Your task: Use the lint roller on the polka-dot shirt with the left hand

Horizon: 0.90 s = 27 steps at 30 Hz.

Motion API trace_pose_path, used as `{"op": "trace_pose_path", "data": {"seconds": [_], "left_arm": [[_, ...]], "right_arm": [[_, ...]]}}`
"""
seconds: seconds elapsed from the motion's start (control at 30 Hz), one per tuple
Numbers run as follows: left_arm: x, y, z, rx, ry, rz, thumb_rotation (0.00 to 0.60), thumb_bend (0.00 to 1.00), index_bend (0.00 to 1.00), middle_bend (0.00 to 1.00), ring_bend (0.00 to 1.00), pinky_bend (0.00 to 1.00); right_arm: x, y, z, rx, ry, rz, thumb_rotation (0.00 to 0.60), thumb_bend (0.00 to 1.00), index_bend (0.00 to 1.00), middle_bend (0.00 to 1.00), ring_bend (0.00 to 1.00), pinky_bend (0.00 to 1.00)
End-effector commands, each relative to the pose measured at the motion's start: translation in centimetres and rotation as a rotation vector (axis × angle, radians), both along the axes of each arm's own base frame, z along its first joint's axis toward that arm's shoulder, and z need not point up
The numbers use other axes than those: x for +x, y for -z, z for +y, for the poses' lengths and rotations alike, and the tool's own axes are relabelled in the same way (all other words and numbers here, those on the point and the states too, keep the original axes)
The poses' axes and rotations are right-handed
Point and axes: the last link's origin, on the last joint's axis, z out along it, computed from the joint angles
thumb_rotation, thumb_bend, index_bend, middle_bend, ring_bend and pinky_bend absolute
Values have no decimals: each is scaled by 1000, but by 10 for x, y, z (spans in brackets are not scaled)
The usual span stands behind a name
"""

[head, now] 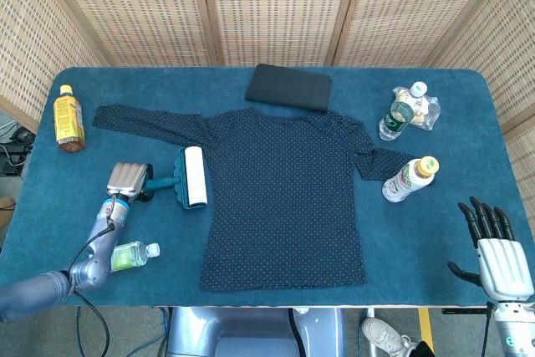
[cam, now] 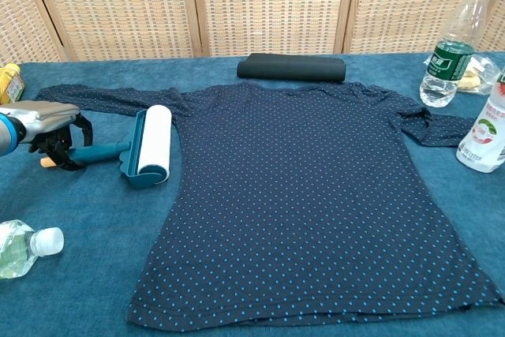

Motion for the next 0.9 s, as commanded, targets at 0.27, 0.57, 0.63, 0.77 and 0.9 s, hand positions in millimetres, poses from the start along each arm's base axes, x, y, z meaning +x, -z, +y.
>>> {"op": "trace_pose_path", "data": {"seconds": [0.27, 0.57, 0.63, 0.77, 0.9], "left_arm": [[1, 3, -1, 12, 18, 14, 600, 558, 656, 874, 744, 679], [8, -13, -1, 48, 88, 41, 600, 640, 863, 874, 744, 679], [12, -19, 0, 49, 107, 46, 600, 641, 867, 874, 744, 679], [20, -32, 1, 35, 139, 65, 600, 641, 875, 874, 744, 678], [28, -42, 0, 2, 165, 87, 600, 639, 878, 874, 744, 675]], "right_arm": [[2, 0, 0, -2, -6, -8, 600, 59, 5, 0, 0, 0], [3, -2, 1, -6, -11, -14, 600, 58, 5, 0, 0, 0], [3, -1, 1, -4, -13, -13, 600, 58, 5, 0, 0, 0], [4, -1, 1, -1, -16, -13, 600, 58, 5, 0, 0, 0], [4, -1, 2, -4, -15, -15, 600, 59, 4, 0, 0, 0]]}}
